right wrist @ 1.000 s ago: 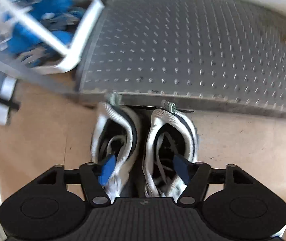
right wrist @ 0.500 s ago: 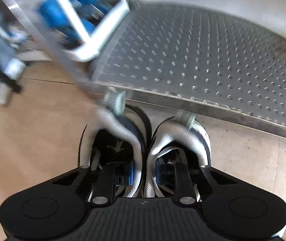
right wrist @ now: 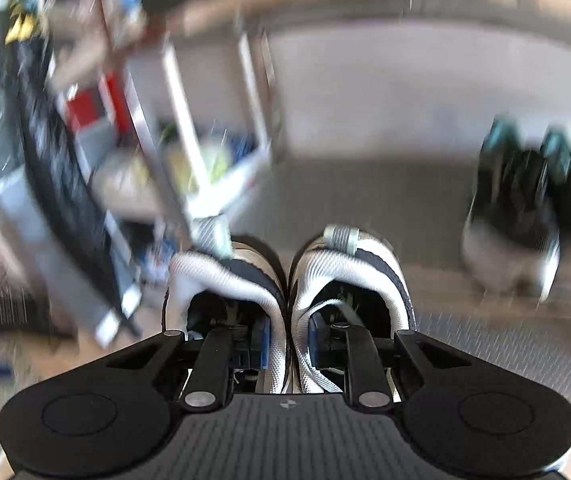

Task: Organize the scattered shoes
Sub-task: 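Carry the black-and-white sneakers onto the shelf beside the teal-collared pair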

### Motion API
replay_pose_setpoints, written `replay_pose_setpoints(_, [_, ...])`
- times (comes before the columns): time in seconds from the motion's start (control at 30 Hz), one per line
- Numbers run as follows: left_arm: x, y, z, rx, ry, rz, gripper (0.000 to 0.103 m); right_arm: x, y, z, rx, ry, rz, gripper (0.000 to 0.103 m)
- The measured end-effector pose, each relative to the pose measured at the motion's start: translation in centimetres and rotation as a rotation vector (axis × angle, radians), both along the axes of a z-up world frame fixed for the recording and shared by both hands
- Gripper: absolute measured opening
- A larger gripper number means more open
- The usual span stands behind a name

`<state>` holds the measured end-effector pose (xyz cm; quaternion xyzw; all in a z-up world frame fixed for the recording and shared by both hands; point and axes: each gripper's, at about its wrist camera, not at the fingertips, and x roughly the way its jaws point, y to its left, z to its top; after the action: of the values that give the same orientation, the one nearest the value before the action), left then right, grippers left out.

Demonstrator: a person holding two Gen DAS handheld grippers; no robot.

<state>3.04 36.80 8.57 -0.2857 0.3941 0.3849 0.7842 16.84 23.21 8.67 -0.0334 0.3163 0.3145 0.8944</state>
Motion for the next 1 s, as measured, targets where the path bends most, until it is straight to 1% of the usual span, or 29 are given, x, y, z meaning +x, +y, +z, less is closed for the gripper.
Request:
replay_pose_setpoints(0.07, [0.3,0.0,0.1,-0.004,-0.002,-0.009,0.096,2.3,1.6,1.2,-0.029,-0.076,-0.023,0.02])
replay_pose_setpoints(0.1, [0.5,0.0,0.1,0.0,-0.002,-0.013,0.096,3.8,2.9,1.5,-0.063,-0.142,-0.037,0.02])
replay_pose_setpoints(0.13, [0.7,0.0,0.2,0.003,-0.002,-0.017,0.096,5.5,4.1,1.4,-0.104,-0.204,-0.051,0.022])
replay_pose_setpoints(0.17, [1.2,0.0,0.2,0.006,0.003,-0.03,0.096,6.5,4.7,1.0,-0.125,-0.225,-0.061,0.029])
replay_pose_setpoints(0.2, [1.5,-0.1,0.3,0.004,0.003,-0.035,0.096,7.8,5.2,0.5,-0.143,-0.237,-0.063,0.039])
replay_pose_setpoints(0.23, [1.7,-0.1,0.3,0.001,0.001,-0.037,0.096,8.9,5.5,-0.1,-0.149,-0.24,-0.057,0.056])
replay_pose_setpoints(0.33, [2.4,-0.4,0.7,-0.008,-0.018,-0.056,0.096,9.3,4.5,-0.3,-0.163,-0.262,-0.075,0.064])
replay_pose_setpoints(0.4, [2.9,-1.0,1.0,-0.001,-0.027,-0.068,0.096,9.1,3.7,-0.2,-0.143,-0.246,-0.066,0.065])
replay_pose_setpoints(0.5, [3.2,-1.7,1.1,-0.013,-0.039,-0.078,0.096,8.1,0.6,0.4,-0.101,-0.17,-0.034,0.066])
replay_pose_setpoints(0.57, [3.3,-2.0,1.2,-0.014,-0.039,-0.081,0.096,6.7,-1.7,0.7,-0.081,-0.114,-0.034,0.071])
replay_pose_setpoints(0.67, [3.6,-2.4,1.1,-0.02,-0.037,-0.078,0.096,4.8,-4.3,0.2,-0.029,0.0,-0.037,0.071])
replay_pose_setpoints(0.7, [3.6,-2.4,1.1,-0.021,-0.038,-0.075,0.096,4.1,-4.5,-0.3,-0.015,0.042,-0.034,0.069])
replay_pose_setpoints(0.73, [3.6,-2.5,1.1,-0.021,-0.039,-0.071,0.096,3.5,-4.6,-0.9,0.001,0.095,-0.023,0.058])
replay_pose_setpoints(0.77, [3.7,-2.5,1.2,-0.019,-0.04,-0.069,0.096,2.9,-4.8,-1.8,0.018,0.162,-0.003,0.042])
replay_pose_setpoints(0.8, [3.7,-2.6,1.2,-0.015,-0.04,-0.068,0.096,2.4,-4.7,-2.7,0.033,0.227,0.018,0.036])
replay_pose_setpoints(0.87, [3.6,-2.6,1.3,-0.007,-0.038,-0.064,0.096,1.8,-4.0,-4.4,0.069,0.335,0.048,0.027])
replay_pose_setpoints(0.93, [3.5,-2.5,1.3,-0.002,-0.036,-0.057,0.096,1.6,-2.7,-5.7,0.102,0.4,0.066,0.027])
replay_pose_setpoints(1.0, [3.4,-2.1,1.2,-0.003,-0.033,-0.041,0.096,2.0,-1.5,-6.5,0.129,0.44,0.042,0.027])
